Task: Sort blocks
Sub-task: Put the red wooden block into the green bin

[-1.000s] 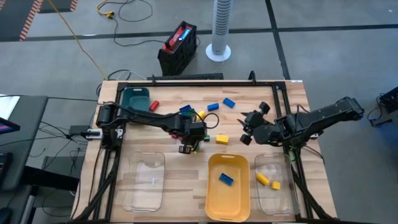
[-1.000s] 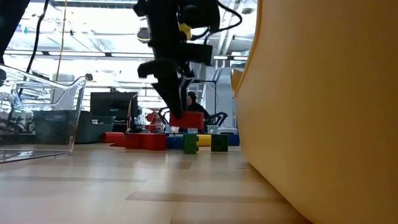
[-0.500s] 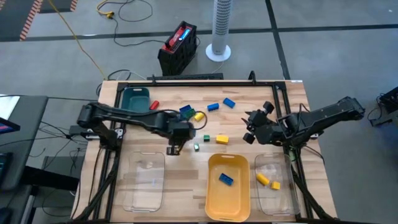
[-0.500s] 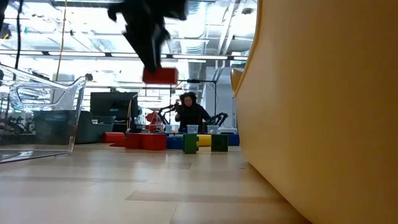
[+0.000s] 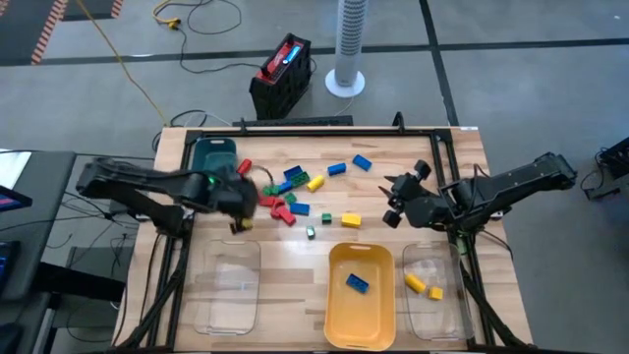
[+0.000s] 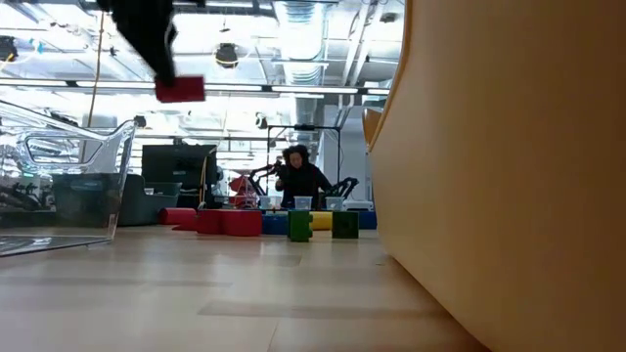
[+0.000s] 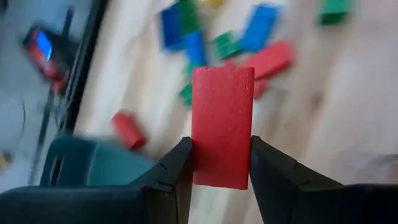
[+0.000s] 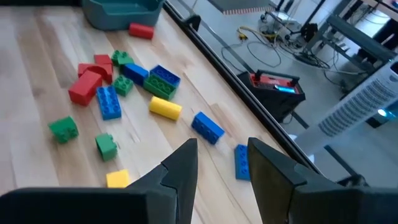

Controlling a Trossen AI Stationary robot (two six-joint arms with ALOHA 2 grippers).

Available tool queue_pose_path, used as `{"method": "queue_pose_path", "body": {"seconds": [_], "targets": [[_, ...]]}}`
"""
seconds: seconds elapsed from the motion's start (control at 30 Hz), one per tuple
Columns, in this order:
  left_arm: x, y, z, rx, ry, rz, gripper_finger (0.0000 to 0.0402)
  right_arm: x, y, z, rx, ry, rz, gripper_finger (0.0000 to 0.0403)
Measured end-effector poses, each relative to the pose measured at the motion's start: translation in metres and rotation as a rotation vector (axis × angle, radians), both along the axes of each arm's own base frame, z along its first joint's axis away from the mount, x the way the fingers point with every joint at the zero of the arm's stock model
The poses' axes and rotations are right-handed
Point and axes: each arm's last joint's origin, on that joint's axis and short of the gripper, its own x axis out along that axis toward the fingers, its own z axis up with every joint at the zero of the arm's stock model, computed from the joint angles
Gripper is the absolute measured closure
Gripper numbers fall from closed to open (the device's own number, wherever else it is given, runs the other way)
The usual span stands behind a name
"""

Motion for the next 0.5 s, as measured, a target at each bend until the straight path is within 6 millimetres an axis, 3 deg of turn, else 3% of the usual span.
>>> {"method": "queue_pose_path", "body": {"seconds": [0.23,0.5], "targets": [[-0.045,0.066,-0.022,-0.031,0.026,0.32,0.028,0.002,0.001,0.002,-0.003,-0.017,0.01,0.0251],[-0.07,0.124,-0.047,-0.101,0.046,0.497,0.0281,0.002,0.001,0.001,-0.008,-0.007,0.017,0.0251]]}}
